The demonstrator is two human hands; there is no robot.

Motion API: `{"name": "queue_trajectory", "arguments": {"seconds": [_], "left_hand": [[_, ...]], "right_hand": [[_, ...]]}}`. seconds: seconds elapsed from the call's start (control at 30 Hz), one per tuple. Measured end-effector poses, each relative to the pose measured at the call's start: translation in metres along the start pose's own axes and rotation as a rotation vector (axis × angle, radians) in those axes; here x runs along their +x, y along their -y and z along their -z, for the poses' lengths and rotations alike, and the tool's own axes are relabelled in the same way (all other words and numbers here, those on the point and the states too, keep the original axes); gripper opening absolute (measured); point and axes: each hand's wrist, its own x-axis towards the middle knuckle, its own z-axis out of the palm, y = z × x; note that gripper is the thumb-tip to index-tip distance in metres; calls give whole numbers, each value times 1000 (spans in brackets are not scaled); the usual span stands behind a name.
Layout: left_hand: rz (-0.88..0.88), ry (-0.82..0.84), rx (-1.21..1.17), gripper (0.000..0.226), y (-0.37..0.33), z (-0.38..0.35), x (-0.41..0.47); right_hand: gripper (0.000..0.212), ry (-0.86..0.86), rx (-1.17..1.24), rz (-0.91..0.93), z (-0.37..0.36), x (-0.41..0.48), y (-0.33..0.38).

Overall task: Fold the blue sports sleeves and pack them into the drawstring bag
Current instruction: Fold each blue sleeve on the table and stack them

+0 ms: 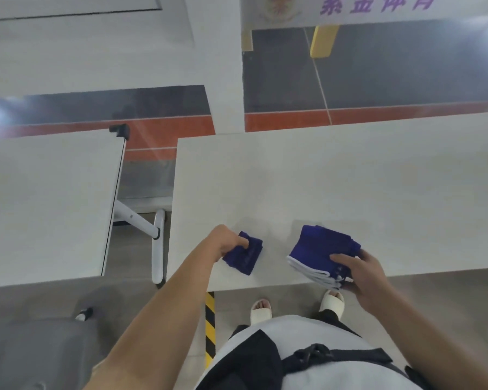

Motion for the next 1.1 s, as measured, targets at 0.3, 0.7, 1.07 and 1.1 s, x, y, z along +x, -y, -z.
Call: {"name": "queue_trajectory", "arguments": {"seconds": [0.3, 0.7, 1.07, 1.1], "left_hand": [[-71, 12, -125, 31, 10, -1, -14], [-68, 73, -127, 54, 17, -28, -17], [-70, 57, -227, 59, -9, -51, -39], [-85, 72, -287, 54, -17, -50, -47]], "right_hand": [[34, -1, 30, -18, 6, 0, -5], [34, 49, -8, -47, 19, 12, 0], [41, 106, 8, -48, 39, 26, 13], [42, 113, 15, -49, 42, 27, 14]]}}
